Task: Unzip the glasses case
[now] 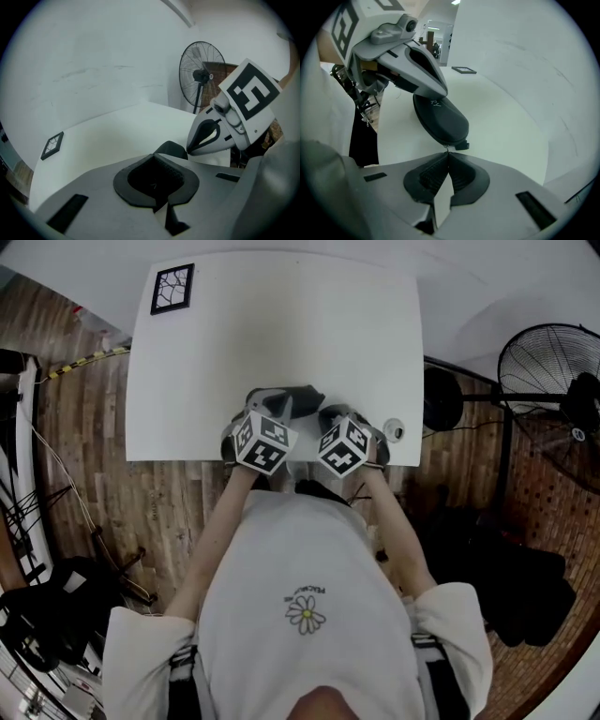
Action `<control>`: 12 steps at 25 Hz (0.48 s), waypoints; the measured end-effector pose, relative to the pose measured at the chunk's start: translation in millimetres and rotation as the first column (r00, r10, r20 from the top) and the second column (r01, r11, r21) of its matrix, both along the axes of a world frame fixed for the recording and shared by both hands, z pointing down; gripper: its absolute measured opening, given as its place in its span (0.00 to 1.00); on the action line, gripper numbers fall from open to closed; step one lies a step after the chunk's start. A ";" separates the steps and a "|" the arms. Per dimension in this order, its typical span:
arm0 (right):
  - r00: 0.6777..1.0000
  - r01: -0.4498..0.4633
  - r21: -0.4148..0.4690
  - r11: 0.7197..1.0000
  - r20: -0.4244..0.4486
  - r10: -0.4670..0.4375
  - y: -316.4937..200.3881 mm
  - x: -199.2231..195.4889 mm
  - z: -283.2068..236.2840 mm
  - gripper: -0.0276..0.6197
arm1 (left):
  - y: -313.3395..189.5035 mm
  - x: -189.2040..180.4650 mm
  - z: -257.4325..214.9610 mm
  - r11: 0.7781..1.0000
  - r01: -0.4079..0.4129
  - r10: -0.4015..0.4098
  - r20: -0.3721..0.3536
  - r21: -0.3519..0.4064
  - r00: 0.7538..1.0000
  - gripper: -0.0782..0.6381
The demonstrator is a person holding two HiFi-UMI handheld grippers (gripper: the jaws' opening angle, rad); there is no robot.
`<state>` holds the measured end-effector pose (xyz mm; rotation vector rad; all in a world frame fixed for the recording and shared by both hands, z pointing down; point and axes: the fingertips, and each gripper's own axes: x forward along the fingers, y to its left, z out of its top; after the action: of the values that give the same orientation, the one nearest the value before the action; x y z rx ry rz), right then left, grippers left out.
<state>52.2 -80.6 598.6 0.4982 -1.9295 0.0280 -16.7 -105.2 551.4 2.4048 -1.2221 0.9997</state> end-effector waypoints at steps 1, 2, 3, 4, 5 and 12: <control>1.000 -0.002 0.001 1.000 -0.005 0.002 -6.4 2.9 -1.1 0.05 | -0.6 0.1 -0.1 1.000 -0.003 0.003 0.007 0.002 1.000 0.13; 1.000 0.001 0.004 1.000 -0.010 -0.001 -12.7 4.7 -2.3 0.05 | -0.6 0.1 0.1 1.000 -0.007 0.007 0.021 0.007 1.000 0.13; 1.000 0.016 0.009 1.000 -0.020 -0.016 -18.5 5.4 -3.2 0.05 | 0.0 0.4 0.6 1.000 -0.013 0.012 0.042 0.015 0.999 0.13; 0.998 0.045 0.016 0.999 -0.035 -0.045 -23.8 5.2 -3.9 0.05 | 0.7 1.0 1.3 1.000 -0.020 0.018 0.062 0.022 0.998 0.13; 0.995 0.086 0.022 0.996 -0.056 -0.085 -28.6 4.2 -4.3 0.05 | 1.2 1.6 1.9 0.999 -0.024 0.022 0.076 0.025 0.997 0.12; 0.901 0.402 0.031 0.915 -0.188 -0.390 -54.1 -16.7 -3.8 0.05 | -0.8 1.1 4.1 1.000 -0.017 0.018 0.068 -0.008 0.998 0.12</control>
<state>35.6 -134.7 594.8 0.1369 -1.8256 -0.3378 -15.6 -106.0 555.6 2.3986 -1.2197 1.0977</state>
